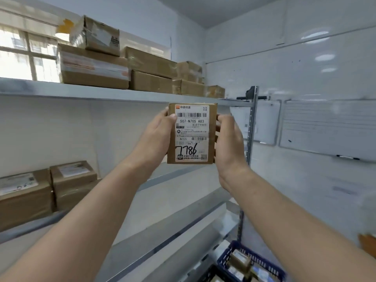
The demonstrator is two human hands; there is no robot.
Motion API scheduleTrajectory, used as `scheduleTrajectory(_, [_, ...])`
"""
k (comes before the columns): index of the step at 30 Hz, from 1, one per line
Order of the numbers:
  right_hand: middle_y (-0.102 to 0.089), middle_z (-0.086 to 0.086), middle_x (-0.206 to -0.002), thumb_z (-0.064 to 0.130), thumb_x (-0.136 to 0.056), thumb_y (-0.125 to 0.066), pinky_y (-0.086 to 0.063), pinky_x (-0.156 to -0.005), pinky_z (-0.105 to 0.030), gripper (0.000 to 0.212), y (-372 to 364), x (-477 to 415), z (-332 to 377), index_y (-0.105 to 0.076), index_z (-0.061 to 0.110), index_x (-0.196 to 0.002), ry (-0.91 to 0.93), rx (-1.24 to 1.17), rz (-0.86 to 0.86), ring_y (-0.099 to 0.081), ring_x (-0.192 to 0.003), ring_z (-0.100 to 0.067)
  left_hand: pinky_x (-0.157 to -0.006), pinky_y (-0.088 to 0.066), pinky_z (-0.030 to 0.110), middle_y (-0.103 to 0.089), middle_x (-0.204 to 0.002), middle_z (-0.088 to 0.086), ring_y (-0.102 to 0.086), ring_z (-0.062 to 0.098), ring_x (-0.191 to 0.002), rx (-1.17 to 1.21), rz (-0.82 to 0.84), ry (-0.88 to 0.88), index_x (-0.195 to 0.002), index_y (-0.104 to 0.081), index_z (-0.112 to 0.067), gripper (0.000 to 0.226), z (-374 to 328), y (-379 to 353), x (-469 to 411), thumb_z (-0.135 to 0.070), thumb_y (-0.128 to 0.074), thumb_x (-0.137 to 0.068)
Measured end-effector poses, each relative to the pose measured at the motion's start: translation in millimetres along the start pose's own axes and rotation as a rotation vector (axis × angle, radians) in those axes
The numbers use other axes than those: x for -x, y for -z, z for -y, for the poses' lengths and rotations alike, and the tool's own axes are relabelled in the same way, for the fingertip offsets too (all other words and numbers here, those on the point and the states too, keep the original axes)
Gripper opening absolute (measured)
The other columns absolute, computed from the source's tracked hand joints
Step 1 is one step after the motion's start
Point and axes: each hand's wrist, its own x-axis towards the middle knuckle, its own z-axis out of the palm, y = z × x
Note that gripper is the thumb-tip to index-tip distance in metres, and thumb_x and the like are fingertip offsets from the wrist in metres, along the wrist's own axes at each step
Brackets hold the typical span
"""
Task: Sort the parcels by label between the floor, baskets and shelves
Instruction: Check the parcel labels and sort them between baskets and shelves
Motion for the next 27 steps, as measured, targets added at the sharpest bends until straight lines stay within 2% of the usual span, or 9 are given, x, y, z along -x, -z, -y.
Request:
scheduleTrajectory(2, [-0.08,-0.004,-0.106,0.059,-0.095,-0.036,-0.062,-0.079,-0.044,0.057,34,-9,1,-0.07,0.019,-0.117,0.008,0.001,-0.039,-0.076,-0.104,-0.026,-0.065,-0.055,0.02,-0.073,-0.082,-0.027,-0.07,-0.007,-0.079,0.022,0.051,-0.016,-0.122,-0.062,-0.031,0.033,-2,-32,-3,-0.033,-0.031,-0.11])
scheduleTrajectory(5, [-0.079,0.0,-0.103,0.051,-0.107,-0.036,-0.059,-0.071,-0.036,0.047,85,-20,2,-0.069,0.02,-0.119,0.012,0.018,-0.071,-0.075,-0.099,-0.019,-0.056,-0.054,0.013,-0.073,-0.084,-0.028,-0.07,-0.008,-0.079,0.059,0.106,-0.024,-0.126,-0.06,-0.031,0.034,-4,-83,-6,-0.034,-0.031,-0.11])
scheduleTrajectory(10, [-0.079,-0.001,-0.105,0.059,-0.088,-0.036,-0.06,-0.079,-0.042,0.057,171,-41,-2,-0.069,0.022,-0.117,0.018,0.073,-0.113,-0.074,-0.104,-0.022,-0.053,-0.053,0.013,-0.074,-0.086,-0.024,-0.071,-0.006,-0.079,0.101,0.178,0.012,-0.125,-0.059,-0.034,0.033,-5,-175,-8,-0.038,-0.031,-0.11])
scheduleTrajectory(13, [-0.077,0.011,-0.093,0.058,-0.088,-0.038,-0.056,-0.079,-0.043,0.05,219,-54,-11,-0.067,0.025,-0.111,0.013,0.081,-0.151,-0.072,-0.101,-0.019,-0.053,-0.052,0.01,-0.074,-0.089,-0.025,-0.07,-0.007,-0.08,0.119,0.19,0.033,-0.121,-0.059,-0.039,0.031,-2,-229,-6,-0.039,-0.03,-0.109])
scheduleTrajectory(18, [-0.071,0.026,-0.074,0.054,-0.085,-0.041,-0.051,-0.074,-0.037,0.037,278,-74,-31,-0.062,0.03,-0.103,-0.015,0.051,-0.168,-0.069,-0.095,-0.018,-0.049,-0.05,0.01,-0.075,-0.087,-0.022,-0.07,-0.008,-0.075,0.169,0.175,0.074,-0.128,-0.059,-0.032,0.033,11,-299,-4,-0.036,-0.032,-0.11])
scheduleTrajectory(21, [-0.071,0.026,-0.075,0.052,-0.085,-0.043,-0.052,-0.074,-0.036,0.035,300,-84,-45,-0.063,0.031,-0.104,-0.043,0.069,-0.156,-0.071,-0.096,-0.018,-0.048,-0.05,0.011,-0.075,-0.085,-0.021,-0.07,-0.007,-0.072,0.192,0.159,0.109,-0.127,-0.059,-0.03,0.031,23,-328,-8,-0.034,-0.033,-0.109])
scheduleTrajectory(24, [-0.074,0.023,-0.08,0.05,-0.097,-0.044,-0.052,-0.072,-0.033,0.032,318,-101,-59,-0.066,0.028,-0.107,-0.047,0.079,-0.153,-0.071,-0.096,-0.015,-0.05,-0.051,0.013,-0.076,-0.087,-0.018,-0.071,-0.004,-0.073,0.219,0.159,0.126,-0.127,-0.06,-0.028,0.032,36,-349,-18,-0.033,-0.034,-0.109])
scheduleTrajectory(27, [-0.077,0.02,-0.086,0.038,-0.11,-0.041,-0.053,-0.068,-0.03,0.029,330,-125,-79,-0.068,0.027,-0.114,-0.067,0.106,-0.157,-0.072,-0.096,-0.013,-0.052,-0.052,0.014,-0.077,-0.09,-0.017,-0.072,-0.003,-0.075,0.222,0.167,0.129,-0.128,-0.06,-0.027,0.033,53,-367,-37,-0.033,-0.034,-0.109])
